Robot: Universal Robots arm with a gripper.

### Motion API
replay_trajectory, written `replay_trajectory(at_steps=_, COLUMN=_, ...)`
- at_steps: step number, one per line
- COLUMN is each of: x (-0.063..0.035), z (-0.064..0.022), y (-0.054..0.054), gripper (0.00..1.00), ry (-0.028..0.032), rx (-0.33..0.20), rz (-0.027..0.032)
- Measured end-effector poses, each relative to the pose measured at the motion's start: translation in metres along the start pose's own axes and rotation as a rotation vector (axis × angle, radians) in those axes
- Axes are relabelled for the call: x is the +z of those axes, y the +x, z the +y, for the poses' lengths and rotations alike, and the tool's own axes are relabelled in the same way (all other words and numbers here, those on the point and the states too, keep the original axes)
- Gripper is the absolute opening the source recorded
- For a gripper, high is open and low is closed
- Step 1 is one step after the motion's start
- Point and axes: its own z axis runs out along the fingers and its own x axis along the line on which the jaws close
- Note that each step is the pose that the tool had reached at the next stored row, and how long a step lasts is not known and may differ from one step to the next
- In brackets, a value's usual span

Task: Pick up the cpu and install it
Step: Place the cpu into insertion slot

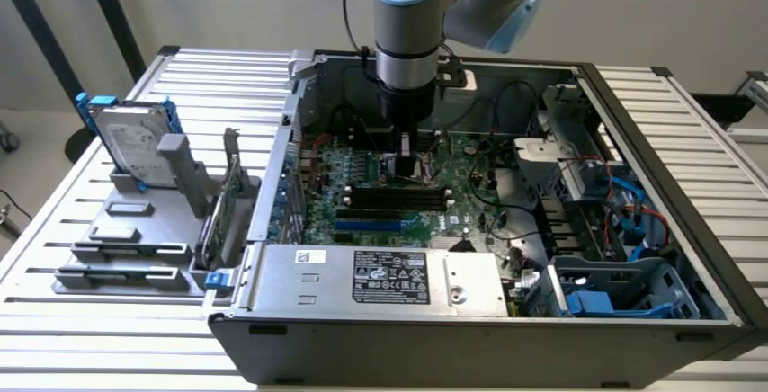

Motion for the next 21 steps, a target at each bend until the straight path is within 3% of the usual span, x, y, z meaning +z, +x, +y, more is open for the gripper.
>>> replay_trajectory(at_steps=15, x=0.0011, z=-0.0001, y=0.0009, gripper=0.54, ry=-0.0075, rx=0.0, rz=-0.0028)
replay_trajectory(at_steps=21, x=0.0013, z=-0.0001, y=0.0012, gripper=0.68, ry=-0.0081, rx=-0.001, rz=-0.0027)
